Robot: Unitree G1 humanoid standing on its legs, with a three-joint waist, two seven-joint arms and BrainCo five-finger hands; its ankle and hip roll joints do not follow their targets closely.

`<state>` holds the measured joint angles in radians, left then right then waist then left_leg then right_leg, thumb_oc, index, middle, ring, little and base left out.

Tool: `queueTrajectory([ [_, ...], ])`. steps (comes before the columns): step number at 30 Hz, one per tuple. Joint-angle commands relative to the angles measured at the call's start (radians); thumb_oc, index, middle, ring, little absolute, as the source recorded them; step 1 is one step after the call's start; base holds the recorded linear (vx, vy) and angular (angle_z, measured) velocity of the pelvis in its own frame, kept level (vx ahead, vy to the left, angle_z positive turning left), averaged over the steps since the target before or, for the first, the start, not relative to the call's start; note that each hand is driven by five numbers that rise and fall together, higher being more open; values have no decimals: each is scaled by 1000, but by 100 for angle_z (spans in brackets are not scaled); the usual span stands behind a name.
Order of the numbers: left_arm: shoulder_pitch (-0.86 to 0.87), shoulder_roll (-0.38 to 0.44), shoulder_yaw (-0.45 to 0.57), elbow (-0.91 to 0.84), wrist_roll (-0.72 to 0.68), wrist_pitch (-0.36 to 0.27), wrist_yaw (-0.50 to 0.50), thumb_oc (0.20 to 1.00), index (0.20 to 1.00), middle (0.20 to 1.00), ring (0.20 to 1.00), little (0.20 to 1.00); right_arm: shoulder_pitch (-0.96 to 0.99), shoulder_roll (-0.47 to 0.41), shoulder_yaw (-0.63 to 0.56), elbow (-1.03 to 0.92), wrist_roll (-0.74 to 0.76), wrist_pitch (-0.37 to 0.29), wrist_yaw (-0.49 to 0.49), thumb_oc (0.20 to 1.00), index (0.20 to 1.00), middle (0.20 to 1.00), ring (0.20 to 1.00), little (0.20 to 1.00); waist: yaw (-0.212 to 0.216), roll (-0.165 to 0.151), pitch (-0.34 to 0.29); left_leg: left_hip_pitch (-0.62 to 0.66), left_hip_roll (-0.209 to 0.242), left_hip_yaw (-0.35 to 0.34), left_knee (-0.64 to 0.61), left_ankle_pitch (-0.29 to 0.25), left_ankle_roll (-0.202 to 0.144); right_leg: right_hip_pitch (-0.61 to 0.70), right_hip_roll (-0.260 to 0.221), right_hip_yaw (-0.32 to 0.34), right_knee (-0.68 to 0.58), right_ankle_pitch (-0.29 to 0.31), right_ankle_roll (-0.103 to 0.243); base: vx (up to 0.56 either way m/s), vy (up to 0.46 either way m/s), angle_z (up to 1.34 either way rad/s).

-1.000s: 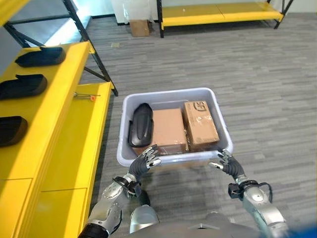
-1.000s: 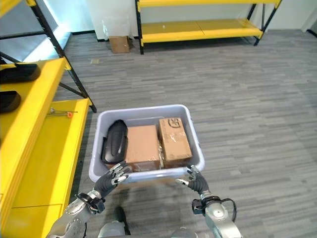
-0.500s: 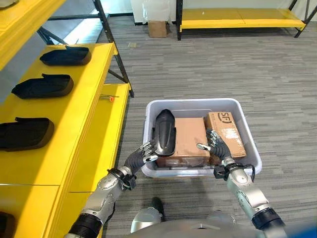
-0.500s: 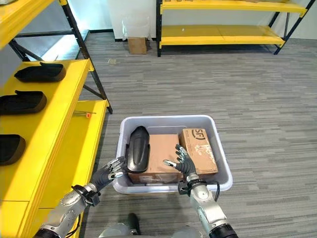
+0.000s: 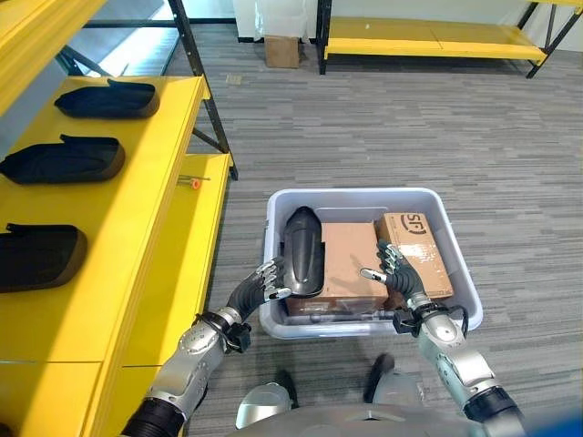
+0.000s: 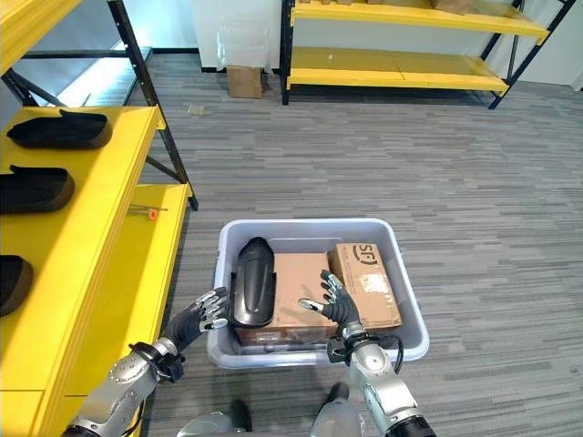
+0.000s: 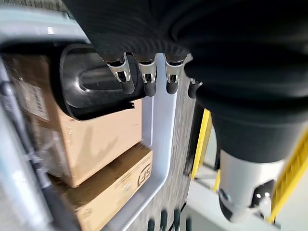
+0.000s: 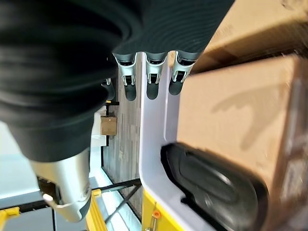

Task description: Move parts from the plastic box to the shelf.

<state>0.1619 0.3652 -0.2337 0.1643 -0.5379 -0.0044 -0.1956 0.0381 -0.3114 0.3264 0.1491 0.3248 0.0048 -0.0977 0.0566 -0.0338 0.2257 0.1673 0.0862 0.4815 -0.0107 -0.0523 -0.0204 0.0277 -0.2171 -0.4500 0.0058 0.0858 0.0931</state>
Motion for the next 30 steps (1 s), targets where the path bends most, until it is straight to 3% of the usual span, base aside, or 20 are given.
queueTrajectory([
  [1,-71,-14,-16,-65,-21,-90,31,1000,1000,1000,1000,1000,-44,-39,8,-84,-36,-62,-5,1000,1000,1000,1000,1000,4,9,25,-69,88,-76,16,41,-51,30,-23,-4,66,-72,78,26,-115,-36],
  [6,-108,-17,-28,-39,29,-109,73,1000,1000,1000,1000,1000,-52,-56,-5,-98,16,-68,-41,1000,1000,1000,1000,1000,-17,12,33,-77,107,-64,57,39,-60,37,-8,1,91,-103,54,109,-28,-15],
  [8,-136,-15,-27,-19,32,-126,159,1000,1000,1000,1000,1000,-42,-51,-22,-115,20,-87,-59,1000,1000,1000,1000,1000,-34,16,38,-79,100,-59,69,29,-55,27,-3,16,114,-117,52,151,54,-2],
  [11,-175,-15,-22,-4,24,-76,196,1000,1000,1000,1000,1000,-48,-51,-42,-132,12,-98,-78,1000,1000,1000,1000,1000,-47,17,56,-100,93,-60,94,15,-46,-2,0,34,149,-134,52,42,39,-4],
  [15,-266,-9,-29,74,68,-60,372,1000,1000,1000,1000,1000,-89,-68,-53,-143,32,-92,-50,1000,1000,1000,1000,1000,-59,18,106,-166,95,-75,136,8,-43,-75,-8,57,218,-160,48,-68,30,-2],
  [19,-375,-16,-39,150,87,-71,478,1000,1000,1000,1000,1000,-144,-85,-57,-184,30,-155,-73,1000,1000,1000,1000,1000,-62,13,173,-265,106,-88,189,6,-43,-171,-14,76,272,-171,45,-154,-3,0],
  [21,-427,-22,-44,194,169,-63,557,1000,1000,1000,1000,1000,-180,-95,-57,-199,59,-173,-58,1000,1000,1000,1000,1000,-64,6,201,-315,117,-98,216,6,-49,-219,-14,85,295,-173,43,-118,-10,6],
  [23,-471,-11,-62,232,299,-13,671,1000,1000,1000,1000,1000,-215,-100,-49,-214,42,-153,-59,1000,1000,1000,1000,1000,-67,-1,220,-352,127,-106,234,11,-58,-253,-8,94,306,-174,40,-65,10,1],
  [24,-489,-11,-68,254,288,16,708,1000,1000,1000,1000,1000,-231,-104,-44,-218,43,-130,-65,1000,1000,1000,1000,1000,-69,-5,229,-368,133,-109,242,14,-63,-267,-4,97,311,-175,38,-91,20,-6],
  [26,-534,-31,-65,320,279,23,775,1000,1000,1000,1000,1000,-270,-113,-28,-214,52,-92,-81,1000,1000,1000,1000,1000,-73,-15,251,-410,143,-115,265,15,-70,-304,2,103,323,-178,34,-91,9,-9],
  [30,-592,-45,-48,374,299,29,843,1000,1000,1000,1000,1000,-300,-126,-26,-203,41,-79,-58,1000,1000,1000,1000,1000,-79,-48,289,-488,168,-118,316,7,-74,-376,7,103,361,-184,33,-79,-50,-9],
])
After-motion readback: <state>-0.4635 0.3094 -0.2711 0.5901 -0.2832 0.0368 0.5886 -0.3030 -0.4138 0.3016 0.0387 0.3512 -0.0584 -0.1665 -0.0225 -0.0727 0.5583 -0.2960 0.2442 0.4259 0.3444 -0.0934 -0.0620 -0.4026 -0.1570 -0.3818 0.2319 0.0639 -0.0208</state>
